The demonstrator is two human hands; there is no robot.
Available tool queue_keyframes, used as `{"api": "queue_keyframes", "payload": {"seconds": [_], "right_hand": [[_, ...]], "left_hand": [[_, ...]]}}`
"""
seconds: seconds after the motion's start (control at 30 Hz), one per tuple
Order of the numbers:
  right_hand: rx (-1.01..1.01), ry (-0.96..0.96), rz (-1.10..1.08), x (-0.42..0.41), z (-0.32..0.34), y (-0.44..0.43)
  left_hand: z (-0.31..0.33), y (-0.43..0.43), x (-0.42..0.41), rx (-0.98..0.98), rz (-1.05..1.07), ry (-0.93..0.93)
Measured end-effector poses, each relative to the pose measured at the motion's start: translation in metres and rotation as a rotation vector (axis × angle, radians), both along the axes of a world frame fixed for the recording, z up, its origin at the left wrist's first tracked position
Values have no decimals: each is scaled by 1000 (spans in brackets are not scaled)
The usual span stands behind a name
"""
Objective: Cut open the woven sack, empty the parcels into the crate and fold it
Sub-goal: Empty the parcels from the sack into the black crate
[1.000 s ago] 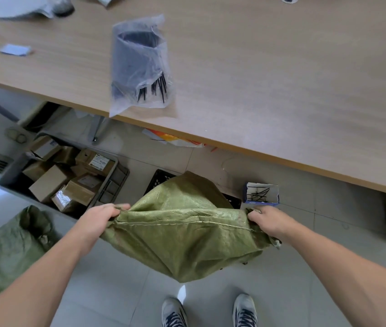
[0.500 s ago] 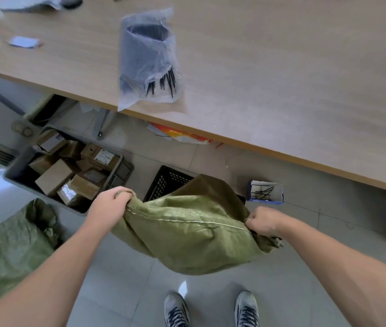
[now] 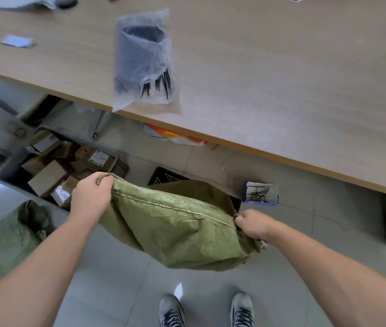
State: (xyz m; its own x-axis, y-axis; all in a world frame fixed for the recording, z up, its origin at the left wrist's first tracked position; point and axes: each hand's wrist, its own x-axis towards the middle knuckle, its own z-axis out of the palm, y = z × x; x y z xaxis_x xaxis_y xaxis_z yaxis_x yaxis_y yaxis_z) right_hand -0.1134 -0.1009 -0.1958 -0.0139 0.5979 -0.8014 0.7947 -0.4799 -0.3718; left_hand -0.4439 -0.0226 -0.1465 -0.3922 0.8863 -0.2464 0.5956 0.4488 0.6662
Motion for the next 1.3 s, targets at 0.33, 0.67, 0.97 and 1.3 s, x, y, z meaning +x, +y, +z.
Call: {"api": "queue_keyframes", "payload": {"seconds": [0.33,0.67,0.97,1.3], "right_hand": [[107,47,-20,10,7,8],[-111,-6,20,-6,0,-4],[83,-11,-49,10,15,14],[228,-111,-3,-6,23,24]], "left_hand": [[11,17,9,150,10,-51],[14,21,12,68,-21,23],[17,20,7,88,60,-85],[20,23,21,74,38,-104]]}}
